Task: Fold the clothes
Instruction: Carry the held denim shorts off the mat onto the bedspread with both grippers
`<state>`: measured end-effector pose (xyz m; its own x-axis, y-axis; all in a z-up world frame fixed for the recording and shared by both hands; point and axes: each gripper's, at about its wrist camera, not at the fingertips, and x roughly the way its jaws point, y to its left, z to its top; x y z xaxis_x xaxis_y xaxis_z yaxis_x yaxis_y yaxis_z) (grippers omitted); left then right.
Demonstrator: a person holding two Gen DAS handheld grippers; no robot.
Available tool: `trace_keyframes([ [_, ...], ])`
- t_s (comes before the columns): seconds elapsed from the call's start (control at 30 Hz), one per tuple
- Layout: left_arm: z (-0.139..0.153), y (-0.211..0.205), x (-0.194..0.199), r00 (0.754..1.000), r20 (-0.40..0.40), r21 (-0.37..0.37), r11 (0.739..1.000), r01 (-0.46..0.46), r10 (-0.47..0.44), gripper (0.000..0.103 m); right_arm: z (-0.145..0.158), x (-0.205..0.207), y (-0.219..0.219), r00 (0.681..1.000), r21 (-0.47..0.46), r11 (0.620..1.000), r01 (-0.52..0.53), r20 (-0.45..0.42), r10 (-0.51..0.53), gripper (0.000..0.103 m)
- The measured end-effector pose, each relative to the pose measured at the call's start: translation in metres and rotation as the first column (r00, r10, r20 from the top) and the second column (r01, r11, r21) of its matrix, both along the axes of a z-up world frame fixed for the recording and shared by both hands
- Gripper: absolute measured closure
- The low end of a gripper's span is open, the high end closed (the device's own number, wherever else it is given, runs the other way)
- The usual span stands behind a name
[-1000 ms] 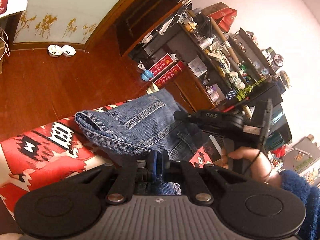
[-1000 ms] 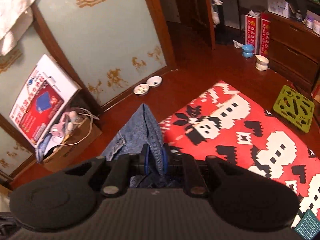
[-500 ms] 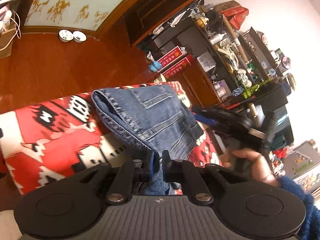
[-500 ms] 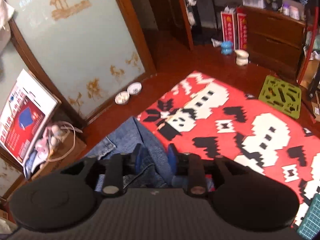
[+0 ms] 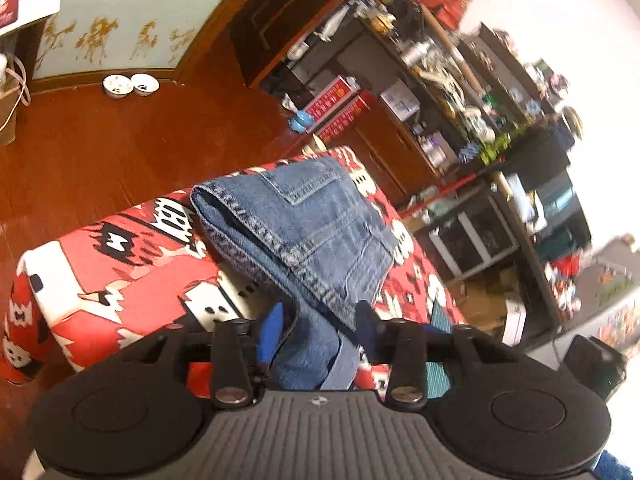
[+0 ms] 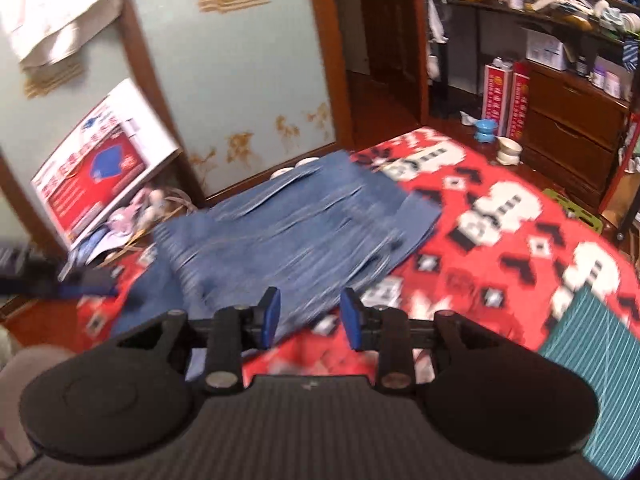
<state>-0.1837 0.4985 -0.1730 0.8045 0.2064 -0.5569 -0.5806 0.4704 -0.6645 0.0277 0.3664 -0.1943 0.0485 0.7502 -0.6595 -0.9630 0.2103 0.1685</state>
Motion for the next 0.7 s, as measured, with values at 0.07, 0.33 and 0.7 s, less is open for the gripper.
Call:
trace_keyframes([
  [0.07,-0.001,-0.003,0.000,0.999,-0.022,0.013,0.999,0.042,-0.042,0.052,-0.001,-0.021,-0.019,1.000,0.009,1.000,-0.016,0.005,0.016,0.061],
  [0.33,-0.018,0.001,0.018,0.980,-0.119,-0.002,0.987,0.159,-0.158,0.043,-0.015,-0.069,-0.063,0.998,0.028,1.000,-0.008,-0.059,0.009,0.060],
  [0.7,-0.040,0.019,0.031,0.981,-0.050,-0.304,0.939,0.162,-0.186,0.079,-0.027,-0.094,-0.061,0.994,0.021,0.998,-0.055,-0.090,0.057,0.053],
])
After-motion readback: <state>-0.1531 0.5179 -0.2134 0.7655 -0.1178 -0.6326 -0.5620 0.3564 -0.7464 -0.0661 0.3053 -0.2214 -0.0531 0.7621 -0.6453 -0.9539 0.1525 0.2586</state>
